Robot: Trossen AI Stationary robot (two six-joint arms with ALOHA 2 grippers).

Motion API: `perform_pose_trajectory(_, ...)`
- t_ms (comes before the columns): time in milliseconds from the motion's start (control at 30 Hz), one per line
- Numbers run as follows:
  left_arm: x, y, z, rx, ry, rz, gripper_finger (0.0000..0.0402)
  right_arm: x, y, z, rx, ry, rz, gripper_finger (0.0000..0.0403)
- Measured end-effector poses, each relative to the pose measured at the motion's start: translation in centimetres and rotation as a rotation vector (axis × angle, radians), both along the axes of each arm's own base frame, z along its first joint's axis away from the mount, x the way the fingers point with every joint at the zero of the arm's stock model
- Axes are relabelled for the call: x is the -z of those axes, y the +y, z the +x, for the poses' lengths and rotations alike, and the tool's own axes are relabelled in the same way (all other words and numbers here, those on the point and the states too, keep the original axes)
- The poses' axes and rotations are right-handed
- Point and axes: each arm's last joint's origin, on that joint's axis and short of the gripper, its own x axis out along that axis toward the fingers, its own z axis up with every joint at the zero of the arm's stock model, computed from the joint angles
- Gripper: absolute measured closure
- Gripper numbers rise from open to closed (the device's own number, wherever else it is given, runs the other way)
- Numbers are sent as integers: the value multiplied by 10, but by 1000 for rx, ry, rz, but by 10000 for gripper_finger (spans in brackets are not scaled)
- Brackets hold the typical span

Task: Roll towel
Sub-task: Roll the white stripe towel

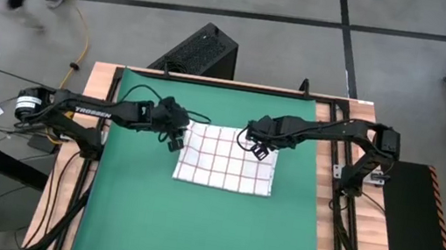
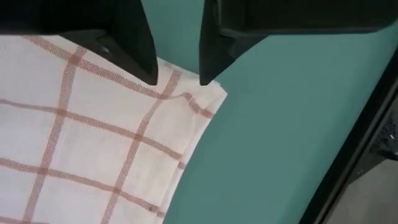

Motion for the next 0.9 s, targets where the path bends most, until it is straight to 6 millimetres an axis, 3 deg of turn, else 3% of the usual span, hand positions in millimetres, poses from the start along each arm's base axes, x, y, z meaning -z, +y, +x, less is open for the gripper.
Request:
perform_pose_trajectory(233, -12, 4, 5, 9, -29, 17, 247, 0, -1, 0, 7, -6, 0, 321)
perform_pose_trajectory(467, -23, 0, 15, 174, -166, -117, 252, -9, 0, -2, 13, -29, -103, 255)
perform_pose_trajectory(633, -31, -4, 16, 249, -272, -228, 273, -34, -3, -12, 38, -128, -179, 226)
perform_pose_trajectory(767, -56, -8, 12, 325, -443, -273, 286, -69, 2, -21, 43, -313, -304, 217)
perform_pose_trajectory(900, -87, -15, -6, 369, -577, -240, 294, -102, 15, -23, -85, -514, -344, 216)
